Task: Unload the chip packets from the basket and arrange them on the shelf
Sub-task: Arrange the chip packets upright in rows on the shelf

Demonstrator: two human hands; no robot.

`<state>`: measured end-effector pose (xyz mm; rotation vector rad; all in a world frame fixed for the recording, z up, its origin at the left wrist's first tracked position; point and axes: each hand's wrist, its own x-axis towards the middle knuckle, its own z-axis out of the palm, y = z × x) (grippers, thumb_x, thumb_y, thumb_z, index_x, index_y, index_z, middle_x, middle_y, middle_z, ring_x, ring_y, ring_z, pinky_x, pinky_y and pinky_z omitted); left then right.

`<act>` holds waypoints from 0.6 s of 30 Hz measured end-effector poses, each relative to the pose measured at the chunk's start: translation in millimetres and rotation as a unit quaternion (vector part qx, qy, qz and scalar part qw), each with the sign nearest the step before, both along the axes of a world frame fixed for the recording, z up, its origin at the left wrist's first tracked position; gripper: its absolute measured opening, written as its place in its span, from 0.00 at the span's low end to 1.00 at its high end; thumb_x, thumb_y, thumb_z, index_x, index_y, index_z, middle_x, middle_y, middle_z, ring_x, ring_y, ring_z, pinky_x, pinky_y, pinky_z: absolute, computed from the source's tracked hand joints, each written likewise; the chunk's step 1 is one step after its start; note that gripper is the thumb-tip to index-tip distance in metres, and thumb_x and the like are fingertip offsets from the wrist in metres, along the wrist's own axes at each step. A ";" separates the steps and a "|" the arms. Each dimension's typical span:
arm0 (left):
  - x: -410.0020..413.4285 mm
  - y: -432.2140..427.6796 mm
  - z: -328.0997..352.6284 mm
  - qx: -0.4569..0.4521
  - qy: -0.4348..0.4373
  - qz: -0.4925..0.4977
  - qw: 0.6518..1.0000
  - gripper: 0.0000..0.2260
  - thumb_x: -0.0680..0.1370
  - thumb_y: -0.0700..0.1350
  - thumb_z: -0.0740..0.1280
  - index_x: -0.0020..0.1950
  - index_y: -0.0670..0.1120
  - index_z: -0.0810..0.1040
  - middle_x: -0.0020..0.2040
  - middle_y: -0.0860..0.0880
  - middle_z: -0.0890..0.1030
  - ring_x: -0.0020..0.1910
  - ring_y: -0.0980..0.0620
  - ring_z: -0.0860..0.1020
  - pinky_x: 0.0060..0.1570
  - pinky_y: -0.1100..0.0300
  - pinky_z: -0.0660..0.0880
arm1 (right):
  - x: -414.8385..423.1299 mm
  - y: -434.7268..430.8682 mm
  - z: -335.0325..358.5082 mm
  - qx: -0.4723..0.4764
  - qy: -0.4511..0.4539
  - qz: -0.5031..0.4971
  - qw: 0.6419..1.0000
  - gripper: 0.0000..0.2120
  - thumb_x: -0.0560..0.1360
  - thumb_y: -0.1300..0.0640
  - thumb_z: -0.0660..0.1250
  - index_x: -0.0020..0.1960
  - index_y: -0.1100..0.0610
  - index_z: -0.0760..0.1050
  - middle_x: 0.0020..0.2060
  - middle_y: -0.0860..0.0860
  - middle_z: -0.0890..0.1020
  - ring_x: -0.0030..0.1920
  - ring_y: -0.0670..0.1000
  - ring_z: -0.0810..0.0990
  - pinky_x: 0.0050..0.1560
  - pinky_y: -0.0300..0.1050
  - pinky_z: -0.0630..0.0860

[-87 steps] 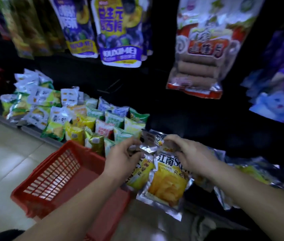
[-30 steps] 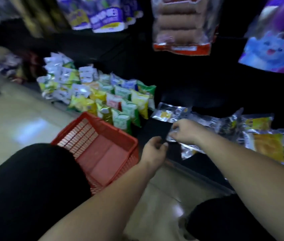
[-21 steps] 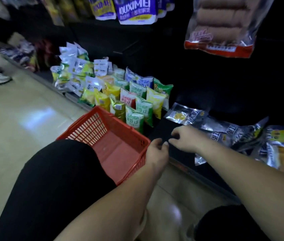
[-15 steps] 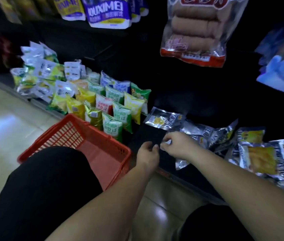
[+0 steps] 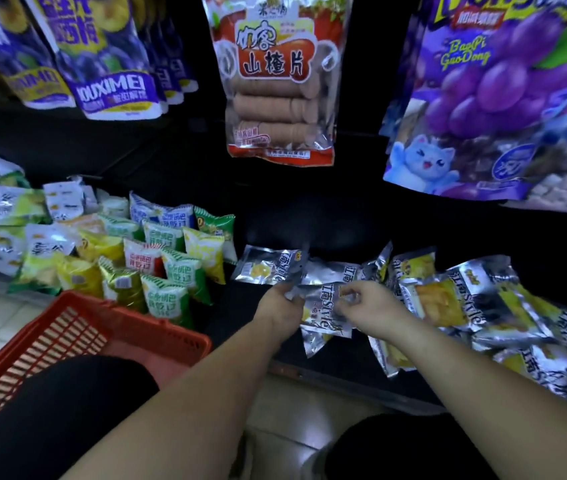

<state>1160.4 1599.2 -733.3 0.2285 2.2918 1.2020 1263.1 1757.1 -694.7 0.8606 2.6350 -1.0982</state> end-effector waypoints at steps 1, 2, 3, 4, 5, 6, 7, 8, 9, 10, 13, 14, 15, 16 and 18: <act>4.1 -0.3 3.6 -0.002 0.001 -0.015 1.000 0.20 0.82 0.47 0.65 0.75 0.46 0.72 0.63 0.42 0.81 0.58 0.40 0.81 0.60 0.49 0.80 | -2.5 0.1 2.6 0.008 0.000 0.007 1.000 0.20 0.79 0.46 0.68 0.70 0.50 0.75 0.46 0.49 0.84 0.34 0.48 0.80 0.41 0.46 0.79; 7.4 -0.7 4.8 -0.004 -0.002 -0.028 1.000 0.21 0.82 0.47 0.65 0.75 0.46 0.72 0.63 0.43 0.80 0.59 0.41 0.81 0.61 0.49 0.79 | -5.0 0.8 5.9 0.015 0.001 0.016 1.000 0.22 0.79 0.46 0.67 0.71 0.50 0.73 0.51 0.50 0.84 0.33 0.47 0.79 0.41 0.45 0.78; 8.6 -2.2 6.0 -0.012 -0.009 -0.043 0.999 0.21 0.82 0.48 0.66 0.75 0.47 0.71 0.64 0.43 0.80 0.59 0.41 0.81 0.62 0.50 0.78 | -8.5 1.4 8.7 0.020 0.002 0.022 1.000 0.24 0.79 0.46 0.67 0.73 0.50 0.71 0.57 0.51 0.83 0.34 0.46 0.78 0.43 0.44 0.77; 4.9 -3.7 7.3 -0.024 -0.012 -0.065 0.998 0.23 0.81 0.50 0.67 0.76 0.47 0.71 0.64 0.43 0.80 0.59 0.42 0.81 0.62 0.50 0.78 | -12.1 2.3 11.6 0.017 -0.001 0.025 1.000 0.26 0.79 0.46 0.67 0.76 0.50 0.68 0.61 0.53 0.81 0.34 0.45 0.77 0.44 0.45 0.78; -2.3 -4.6 11.8 -0.053 -0.015 -0.099 0.994 0.24 0.81 0.51 0.69 0.76 0.47 0.71 0.64 0.43 0.79 0.58 0.43 0.81 0.60 0.51 0.79 | -15.5 4.4 13.9 0.012 -0.009 0.028 1.000 0.29 0.79 0.46 0.67 0.78 0.50 0.65 0.62 0.54 0.80 0.34 0.46 0.77 0.45 0.46 0.79; -13.7 -3.4 15.0 -0.085 -0.017 -0.138 0.987 0.24 0.80 0.52 0.69 0.75 0.47 0.71 0.63 0.43 0.79 0.56 0.43 0.82 0.56 0.51 0.81 | -19.1 6.6 15.8 0.010 -0.018 0.032 0.999 0.31 0.79 0.46 0.67 0.79 0.50 0.63 0.62 0.55 0.80 0.34 0.46 0.77 0.47 0.47 0.80; -28.1 -2.0 18.2 -0.123 -0.017 -0.170 0.978 0.23 0.80 0.52 0.69 0.74 0.48 0.72 0.62 0.43 0.80 0.53 0.44 0.82 0.49 0.51 0.82 | -23.1 9.4 15.1 0.011 -0.028 0.035 0.999 0.32 0.79 0.46 0.68 0.79 0.50 0.61 0.63 0.56 0.80 0.37 0.47 0.78 0.50 0.47 0.80; -43.4 0.6 19.0 -0.153 -0.012 -0.193 0.969 0.22 0.81 0.51 0.69 0.73 0.49 0.73 0.61 0.43 0.80 0.50 0.44 0.82 0.43 0.52 0.82 | -27.5 12.7 12.1 0.013 -0.034 0.036 0.999 0.33 0.79 0.45 0.68 0.80 0.49 0.61 0.64 0.56 0.79 0.39 0.48 0.78 0.50 0.47 0.80; -56.8 3.7 19.2 -0.168 0.007 -0.201 0.965 0.19 0.81 0.50 0.68 0.71 0.49 0.75 0.60 0.43 0.81 0.49 0.44 0.81 0.43 0.53 0.81 | -32.2 16.4 7.1 0.015 -0.036 0.032 0.999 0.34 0.79 0.45 0.69 0.80 0.48 0.59 0.63 0.55 0.80 0.38 0.48 0.77 0.46 0.45 0.79; -68.0 7.1 12.6 -0.174 0.043 -0.187 0.966 0.16 0.81 0.49 0.67 0.68 0.48 0.78 0.58 0.44 0.82 0.49 0.45 0.81 0.47 0.54 0.81 | -37.2 18.5 3.3 0.017 -0.037 0.025 0.999 0.35 0.79 0.46 0.68 0.81 0.47 0.58 0.60 0.55 0.80 0.36 0.46 0.76 0.40 0.43 0.76; -77.2 11.6 -33.1 -0.157 0.045 -0.110 0.980 0.12 0.81 0.47 0.66 0.64 0.49 0.80 0.51 0.49 0.81 0.45 0.51 0.79 0.49 0.59 0.78 | -55.3 15.7 -22.3 0.006 -0.031 0.006 0.999 0.35 0.80 0.45 0.67 0.82 0.44 0.53 0.66 0.54 0.78 0.44 0.49 0.82 0.45 0.43 0.76; -76.2 14.2 -53.2 -0.143 0.020 -0.104 0.984 0.14 0.81 0.47 0.66 0.66 0.49 0.79 0.54 0.49 0.81 0.46 0.51 0.79 0.49 0.59 0.78 | -61.3 15.2 -35.5 -0.008 -0.029 0.004 1.000 0.36 0.80 0.44 0.66 0.82 0.43 0.52 0.72 0.54 0.74 0.54 0.52 0.83 0.53 0.45 0.77; -75.7 16.8 -71.4 -0.136 -0.004 -0.110 0.985 0.15 0.81 0.49 0.66 0.68 0.50 0.77 0.60 0.48 0.80 0.49 0.50 0.80 0.50 0.59 0.78 | -68.0 15.9 -50.1 -0.020 -0.026 0.002 0.999 0.36 0.80 0.44 0.66 0.82 0.43 0.52 0.75 0.52 0.70 0.61 0.55 0.81 0.58 0.47 0.77; -76.8 20.6 -89.4 -0.137 -0.007 -0.124 0.983 0.17 0.81 0.50 0.66 0.70 0.50 0.76 0.66 0.46 0.78 0.53 0.47 0.80 0.53 0.58 0.77 | -74.0 18.3 -65.7 -0.029 -0.023 0.001 0.999 0.36 0.80 0.43 0.67 0.82 0.41 0.53 0.77 0.50 0.67 0.65 0.56 0.79 0.60 0.46 0.76; -82.8 26.5 -116.9 -0.148 0.014 -0.164 0.975 0.21 0.81 0.52 0.65 0.74 0.52 0.72 0.76 0.43 0.69 0.68 0.43 0.75 0.65 0.54 0.74 | -85.6 26.4 -98.5 -0.023 -0.025 0.015 0.999 0.34 0.79 0.43 0.67 0.81 0.38 0.56 0.80 0.48 0.60 0.74 0.56 0.70 0.65 0.45 0.71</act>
